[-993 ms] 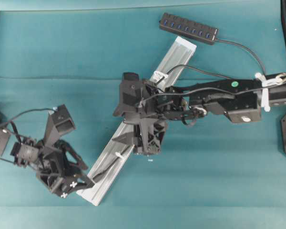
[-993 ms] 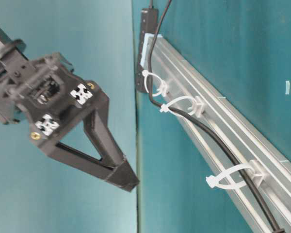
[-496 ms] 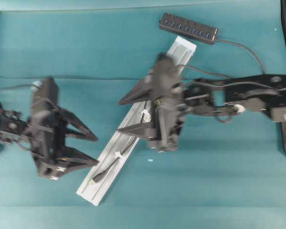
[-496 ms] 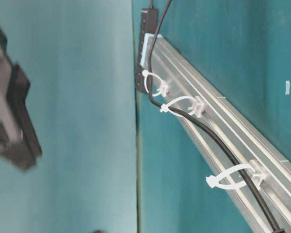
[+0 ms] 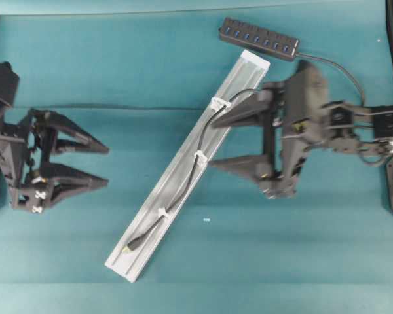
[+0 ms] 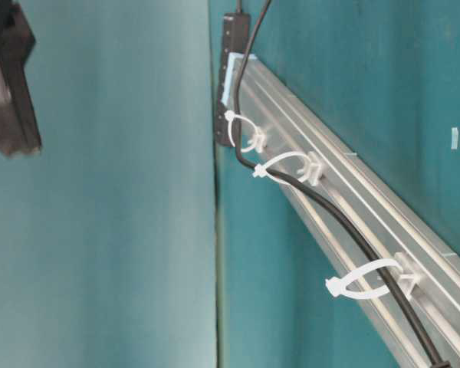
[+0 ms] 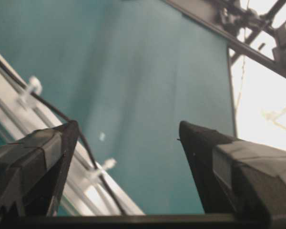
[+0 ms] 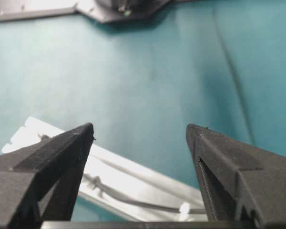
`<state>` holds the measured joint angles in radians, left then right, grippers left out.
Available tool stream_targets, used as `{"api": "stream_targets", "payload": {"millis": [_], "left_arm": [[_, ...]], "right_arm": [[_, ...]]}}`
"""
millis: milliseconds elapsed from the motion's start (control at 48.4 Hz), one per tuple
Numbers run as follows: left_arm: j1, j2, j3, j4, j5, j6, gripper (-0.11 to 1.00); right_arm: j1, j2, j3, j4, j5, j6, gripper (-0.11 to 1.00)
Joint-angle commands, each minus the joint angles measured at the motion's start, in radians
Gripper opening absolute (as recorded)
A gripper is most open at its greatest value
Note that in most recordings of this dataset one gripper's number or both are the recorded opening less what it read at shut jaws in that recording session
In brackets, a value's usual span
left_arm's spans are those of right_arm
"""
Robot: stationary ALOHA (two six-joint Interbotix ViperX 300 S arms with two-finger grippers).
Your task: Pass the USB cable through three rings with both arms.
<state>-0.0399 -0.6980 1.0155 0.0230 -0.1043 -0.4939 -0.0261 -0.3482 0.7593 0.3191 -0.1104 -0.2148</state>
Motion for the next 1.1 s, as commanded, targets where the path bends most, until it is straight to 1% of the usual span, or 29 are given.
{"api": "stream_targets", "payload": {"millis": [0, 83, 165, 331, 455, 538, 600, 662, 786, 889, 1075], "left_arm": [[0.011, -0.012, -0.015, 0.005, -0.009, 0.044, 0.93], [0.018, -0.026, -0.015, 0.005, -0.009, 0.110, 0.93], [0.025, -0.051, -0.014, 0.005, -0.009, 0.158, 0.93], [0.040, -0.135, -0.006, 0.005, -0.002, 0.210, 0.93], [0.049, -0.201, -0.002, 0.005, 0.035, 0.216, 0.93], [0.054, -0.242, -0.002, 0.005, 0.086, 0.229, 0.93], [0.055, -0.265, -0.003, 0.005, 0.120, 0.244, 0.93], [0.055, -0.287, -0.005, 0.005, 0.141, 0.261, 0.93], [0.058, -0.311, -0.005, 0.005, 0.141, 0.287, 0.93], [0.067, -0.325, 0.000, 0.005, 0.127, 0.288, 0.93], [0.084, -0.347, 0.005, 0.005, 0.126, 0.293, 0.92]], "right_arm": [[-0.002, -0.049, 0.020, 0.002, -0.038, 0.011, 0.85], [-0.006, -0.097, 0.051, 0.002, -0.061, 0.011, 0.85], [-0.006, -0.143, 0.080, 0.002, -0.071, 0.012, 0.85], [-0.006, -0.255, 0.141, 0.003, -0.071, 0.020, 0.85], [-0.015, -0.371, 0.189, 0.002, -0.066, 0.048, 0.85], [-0.046, -0.443, 0.221, 0.002, -0.052, 0.064, 0.85], [-0.072, -0.497, 0.247, 0.002, -0.023, 0.072, 0.85], [-0.078, -0.538, 0.267, 0.002, 0.023, 0.078, 0.85], [-0.080, -0.578, 0.285, 0.002, 0.144, 0.081, 0.85], [-0.080, -0.591, 0.287, 0.002, 0.216, 0.080, 0.85], [-0.091, -0.630, 0.307, 0.002, 0.233, 0.080, 0.85]]}}
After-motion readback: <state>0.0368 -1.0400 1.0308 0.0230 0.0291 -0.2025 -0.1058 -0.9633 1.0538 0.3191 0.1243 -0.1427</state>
